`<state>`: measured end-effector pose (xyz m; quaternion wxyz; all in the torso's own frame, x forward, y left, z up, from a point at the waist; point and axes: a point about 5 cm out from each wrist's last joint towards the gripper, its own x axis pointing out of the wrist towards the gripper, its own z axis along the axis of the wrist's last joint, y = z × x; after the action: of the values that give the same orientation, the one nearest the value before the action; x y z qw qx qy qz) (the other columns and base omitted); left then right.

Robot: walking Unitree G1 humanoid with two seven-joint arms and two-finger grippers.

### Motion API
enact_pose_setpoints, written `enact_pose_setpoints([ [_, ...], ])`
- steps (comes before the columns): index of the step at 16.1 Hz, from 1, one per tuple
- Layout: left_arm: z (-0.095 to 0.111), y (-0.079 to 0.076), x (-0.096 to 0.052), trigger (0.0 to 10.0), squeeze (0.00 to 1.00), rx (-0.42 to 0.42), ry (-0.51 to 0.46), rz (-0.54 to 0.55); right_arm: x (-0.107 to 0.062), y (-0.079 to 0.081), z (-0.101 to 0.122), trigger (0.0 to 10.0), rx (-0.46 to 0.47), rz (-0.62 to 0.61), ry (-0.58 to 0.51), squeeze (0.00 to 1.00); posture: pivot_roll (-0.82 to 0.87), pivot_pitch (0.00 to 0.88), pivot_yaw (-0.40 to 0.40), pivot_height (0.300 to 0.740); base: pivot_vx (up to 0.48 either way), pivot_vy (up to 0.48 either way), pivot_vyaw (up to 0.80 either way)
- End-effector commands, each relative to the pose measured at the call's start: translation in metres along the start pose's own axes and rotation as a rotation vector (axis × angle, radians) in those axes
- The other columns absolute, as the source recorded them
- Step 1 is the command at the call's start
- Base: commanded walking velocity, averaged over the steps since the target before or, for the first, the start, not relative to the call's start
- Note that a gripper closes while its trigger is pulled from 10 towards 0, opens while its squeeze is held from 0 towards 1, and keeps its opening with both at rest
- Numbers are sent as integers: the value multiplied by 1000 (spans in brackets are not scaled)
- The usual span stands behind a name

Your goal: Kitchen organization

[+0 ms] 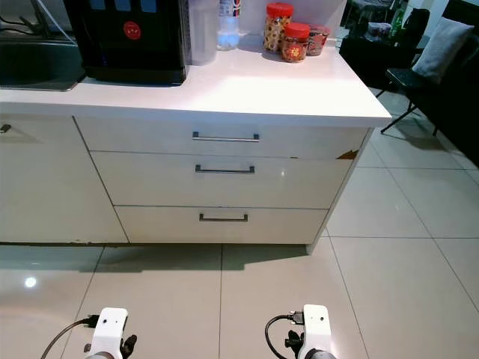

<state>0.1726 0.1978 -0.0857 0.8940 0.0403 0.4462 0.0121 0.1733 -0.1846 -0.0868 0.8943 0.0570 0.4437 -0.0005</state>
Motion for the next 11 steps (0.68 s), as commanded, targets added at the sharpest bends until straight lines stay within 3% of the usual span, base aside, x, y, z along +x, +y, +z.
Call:
enact_pose_setpoints([
  [1, 14, -20, 4, 10000, 0, -12, -37, -101, 10, 12, 43, 10000, -85, 4, -94, 0, 197, 0, -60, 717, 0, 0, 0],
  [7, 14, -20, 4, 10000, 0, -12, -37, -101, 10, 12, 43, 10000, -85, 4, -94, 0, 197, 0, -60, 717, 0, 0, 0],
  [8, 17, -19, 4, 10000, 0, -32, -49, -95, 10, 18, 40, 10000, -92, 37, -92, 0, 214, 0, -71, 740, 0, 0, 0],
  [11, 18, -19, 4, 10000, 0, -35, -52, -94, 10, 23, 38, 10000, -80, 64, -89, 0, 211, 0, -69, 740, 0, 0, 0],
])
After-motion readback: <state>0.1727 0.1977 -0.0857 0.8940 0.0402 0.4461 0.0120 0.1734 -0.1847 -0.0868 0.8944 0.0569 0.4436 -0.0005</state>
